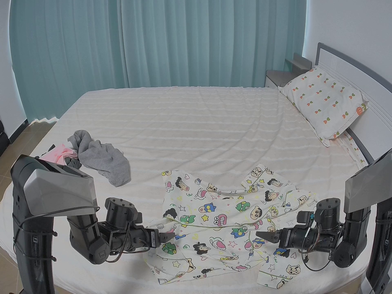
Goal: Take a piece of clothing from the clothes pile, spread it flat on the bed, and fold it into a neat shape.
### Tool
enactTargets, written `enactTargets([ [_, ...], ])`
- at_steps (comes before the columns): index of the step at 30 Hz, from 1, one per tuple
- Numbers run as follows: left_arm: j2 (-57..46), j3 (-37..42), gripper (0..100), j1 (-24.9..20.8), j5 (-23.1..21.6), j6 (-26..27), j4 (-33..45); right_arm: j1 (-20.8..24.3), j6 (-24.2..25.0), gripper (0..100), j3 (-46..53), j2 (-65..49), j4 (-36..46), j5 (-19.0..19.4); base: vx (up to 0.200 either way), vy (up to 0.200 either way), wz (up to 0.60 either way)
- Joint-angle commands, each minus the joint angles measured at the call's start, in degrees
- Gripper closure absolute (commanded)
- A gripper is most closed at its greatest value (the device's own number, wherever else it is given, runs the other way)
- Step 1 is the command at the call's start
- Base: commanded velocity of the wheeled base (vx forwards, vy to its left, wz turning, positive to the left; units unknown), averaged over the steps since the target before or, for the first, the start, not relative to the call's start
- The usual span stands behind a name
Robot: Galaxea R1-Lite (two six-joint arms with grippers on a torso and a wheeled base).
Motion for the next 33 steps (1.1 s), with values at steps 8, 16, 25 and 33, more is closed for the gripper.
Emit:
enactTargets([
  [8,-2.69,-10.93,0,-15.33,10.12,-1.80,22.61,0.10,-0.19,0,0.61,0.20,-0.67,0.02,0.000,0.000,0.00],
  [16,2.40,-12.95,0,-18.85,14.16,5.59,24.98,0.19,-0.19,0,0.61,0.20,-0.67,0.02,0.000,0.000,0.00],
  [25,1.88,-14.35,0,-19.37,21.98,9.10,36.58,0.19,-0.27,0,0.61,0.20,-0.67,-0.07,0.000,0.000,0.00],
  [33,0.82,-13.65,0,-18.14,29.28,10.77,39.48,0.19,-0.27,0,0.61,0.20,-0.67,-0.07,0.000,0.000,0.00],
])
